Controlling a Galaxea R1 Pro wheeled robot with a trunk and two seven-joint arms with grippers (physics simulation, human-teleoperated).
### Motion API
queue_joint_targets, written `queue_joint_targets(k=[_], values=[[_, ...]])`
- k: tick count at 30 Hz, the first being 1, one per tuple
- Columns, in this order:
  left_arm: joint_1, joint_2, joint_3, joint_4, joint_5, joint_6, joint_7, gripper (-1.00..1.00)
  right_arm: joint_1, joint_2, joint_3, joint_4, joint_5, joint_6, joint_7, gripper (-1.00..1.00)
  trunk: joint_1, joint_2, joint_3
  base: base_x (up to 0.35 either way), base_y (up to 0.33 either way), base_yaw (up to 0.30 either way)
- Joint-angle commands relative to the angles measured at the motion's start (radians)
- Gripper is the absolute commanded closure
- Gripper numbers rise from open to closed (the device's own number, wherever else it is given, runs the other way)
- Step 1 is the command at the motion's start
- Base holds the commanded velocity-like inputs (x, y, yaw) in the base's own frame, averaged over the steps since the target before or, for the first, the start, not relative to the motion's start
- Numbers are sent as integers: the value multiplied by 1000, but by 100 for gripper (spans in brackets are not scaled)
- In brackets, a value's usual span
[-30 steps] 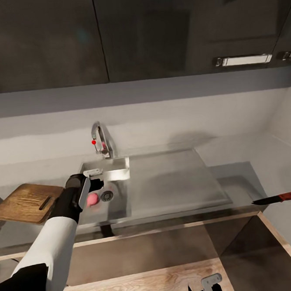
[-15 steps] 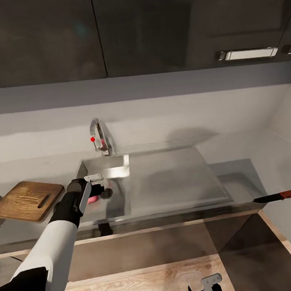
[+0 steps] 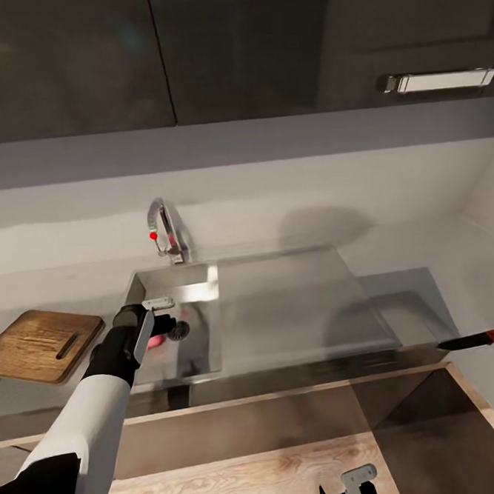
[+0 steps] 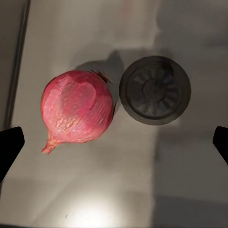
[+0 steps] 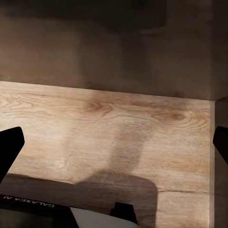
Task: In the kitchen, take the Vidalia onion out of the sink, dice it on the chopping board with the paring knife, put the diced onion into the bowl on the countertop, then place both the paring knife and the chopping board into the sink.
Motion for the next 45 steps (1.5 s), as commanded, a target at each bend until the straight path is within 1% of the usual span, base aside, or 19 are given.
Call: queue_joint_targets(k=[1, 7, 14, 22, 25, 33, 41, 45], values=[[-1, -1, 3, 0, 3, 4, 3, -100, -1, 0, 1, 0, 10, -2, -5, -100, 0, -2, -3, 7, 0, 0], [-1, -1, 3, 0, 2, 4, 3, -100, -1, 0, 1, 1, 10, -2, -5, -100, 0, -2, -13, 3, 4, 0], [-1, 1, 3, 5, 1, 4, 3, -100, -1, 0, 1, 1, 10, -2, -5, -100, 0, -2, -24, 0, 164, 0], [-1, 1, 3, 8, 0, 3, 4, -100, -1, 0, 1, 1, 10, -2, -5, -100, 0, -2, -37, 37, 77, 0], [-1, 0, 3, 8, -13, 4, 4, -100, -1, 0, 1, 1, 10, -2, -5, -100, 0, -2, -42, 143, 75, 0], [-1, -1, 3, 9, -21, 4, 5, -100, -1, 0, 1, 1, 10, -2, -5, -100, 0, -2, -55, 121, 12, 0], [-1, -1, 1, 27, -28, 4, 5, -100, -1, 0, 1, 1, 10, -2, -5, -100, 0, -2, -68, 64, -47, 0], [-1, -1, 0, 34, -28, 4, 5, -100, -1, 0, 1, 0, 10, -2, -5, -100, 0, -2, -71, 10, -18, 0]])
